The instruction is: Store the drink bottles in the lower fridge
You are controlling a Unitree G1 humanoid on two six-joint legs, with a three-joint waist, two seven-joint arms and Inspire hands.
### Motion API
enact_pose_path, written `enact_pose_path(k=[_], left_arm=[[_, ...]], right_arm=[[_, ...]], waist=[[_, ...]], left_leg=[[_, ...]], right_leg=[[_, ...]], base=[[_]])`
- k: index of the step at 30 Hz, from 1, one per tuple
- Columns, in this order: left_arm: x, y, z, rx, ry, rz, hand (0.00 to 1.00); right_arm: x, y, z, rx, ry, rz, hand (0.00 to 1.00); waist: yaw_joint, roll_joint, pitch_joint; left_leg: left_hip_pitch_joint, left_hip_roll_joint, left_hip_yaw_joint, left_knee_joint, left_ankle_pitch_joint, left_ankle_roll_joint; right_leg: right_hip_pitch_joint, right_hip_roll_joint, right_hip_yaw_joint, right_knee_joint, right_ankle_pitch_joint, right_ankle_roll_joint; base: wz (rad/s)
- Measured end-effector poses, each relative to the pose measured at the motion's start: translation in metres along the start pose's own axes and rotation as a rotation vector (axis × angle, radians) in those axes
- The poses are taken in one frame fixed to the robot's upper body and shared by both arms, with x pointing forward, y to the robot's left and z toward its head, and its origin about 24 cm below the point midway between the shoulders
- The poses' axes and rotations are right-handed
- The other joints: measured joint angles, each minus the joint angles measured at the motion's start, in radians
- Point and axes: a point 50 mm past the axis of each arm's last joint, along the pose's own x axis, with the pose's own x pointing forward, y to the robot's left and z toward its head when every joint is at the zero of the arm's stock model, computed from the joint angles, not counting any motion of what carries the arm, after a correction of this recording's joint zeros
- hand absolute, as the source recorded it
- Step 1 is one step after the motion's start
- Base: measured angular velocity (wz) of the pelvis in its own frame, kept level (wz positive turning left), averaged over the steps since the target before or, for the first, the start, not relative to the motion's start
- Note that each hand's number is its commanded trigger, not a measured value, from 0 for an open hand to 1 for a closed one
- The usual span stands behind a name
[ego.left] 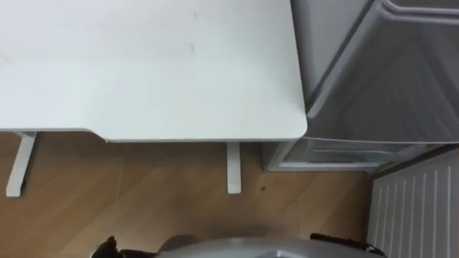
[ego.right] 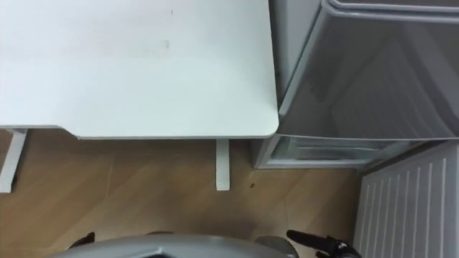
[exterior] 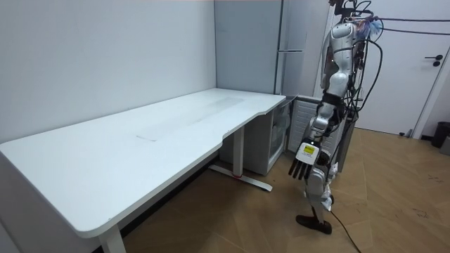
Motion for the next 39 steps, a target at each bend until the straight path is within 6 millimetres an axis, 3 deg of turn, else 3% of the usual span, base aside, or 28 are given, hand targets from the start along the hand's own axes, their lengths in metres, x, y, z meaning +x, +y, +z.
enact_pose_path(k=[4, 10, 15, 22, 29, 35, 39], left_arm=[[0.001, 0.001, 0.009, -0.019, -0.023, 0.005, 0.00], [0.001, 0.003, 0.011, 0.001, -0.036, 0.010, 0.00], [-0.001, 0.005, 0.004, 0.026, -0.038, -0.007, 0.00], [-0.002, 0.009, 0.001, 0.036, -0.028, 0.009, 0.00], [-0.004, 0.015, -0.009, 0.046, -0.005, 0.028, 0.00], [-0.005, 0.017, -0.018, 0.064, 0.016, 0.043, 0.00], [-0.006, 0.019, -0.022, 0.088, 0.039, 0.057, 0.00]], right_arm=[[-0.002, 0.007, 0.028, -0.111, -0.112, -0.005, 0.00], [-0.020, 0.025, 0.097, -0.090, -0.413, 0.045, 0.00], [-0.061, 0.027, 0.147, -0.155, -0.713, 0.022, 0.00], [-0.089, 0.025, 0.174, -0.205, -0.891, -0.108, 0.00], [-0.137, 0.009, 0.198, -0.185, -1.149, -0.330, 0.00], [-0.143, -0.007, 0.198, -0.119, -1.174, -0.453, 0.00], [-0.145, -0.011, 0.198, -0.105, -1.181, -0.511, 0.00]], waist=[[-0.013, -0.009, -0.0028], [-0.037, -0.036, -0.0050], [-0.056, -0.037, -0.0038], [-0.068, -0.041, -0.0051], [-0.088, -0.043, -0.0097], [-0.106, -0.042, -0.0046], [-0.119, -0.037, -0.0069]], left_leg=[[0.010, 0.002, 0.016, 0.002, 0.001, 0.000], [0.052, 0.010, 0.052, -0.019, 0.002, -0.002], [0.060, 0.011, 0.080, -0.037, 0.002, -0.002], [0.063, 0.011, 0.100, -0.040, 0.003, -0.003], [0.082, 0.014, 0.115, -0.056, 0.003, -0.003], [0.095, 0.014, 0.124, -0.066, 0.003, -0.003], [0.096, 0.016, 0.130, -0.074, 0.004, -0.005]], right_leg=[[-0.002, 0.001, 0.014, 0.006, 0.001, -0.001], [0.006, 0.012, 0.055, 0.002, 0.003, -0.002], [0.003, 0.016, 0.079, 0.002, 0.005, -0.001], [-0.014, 0.019, 0.106, 0.001, 0.005, -0.001], [-0.007, 0.025, 0.122, 0.000, 0.005, -0.001], [0.001, 0.026, 0.130, 0.001, 0.006, -0.001], [-0.004, 0.031, 0.137, 0.003, 0.009, -0.002]], base=[[-0.13], [-0.18], [-0.15], [-0.12], [-0.07], [-0.03], [-0.03]])
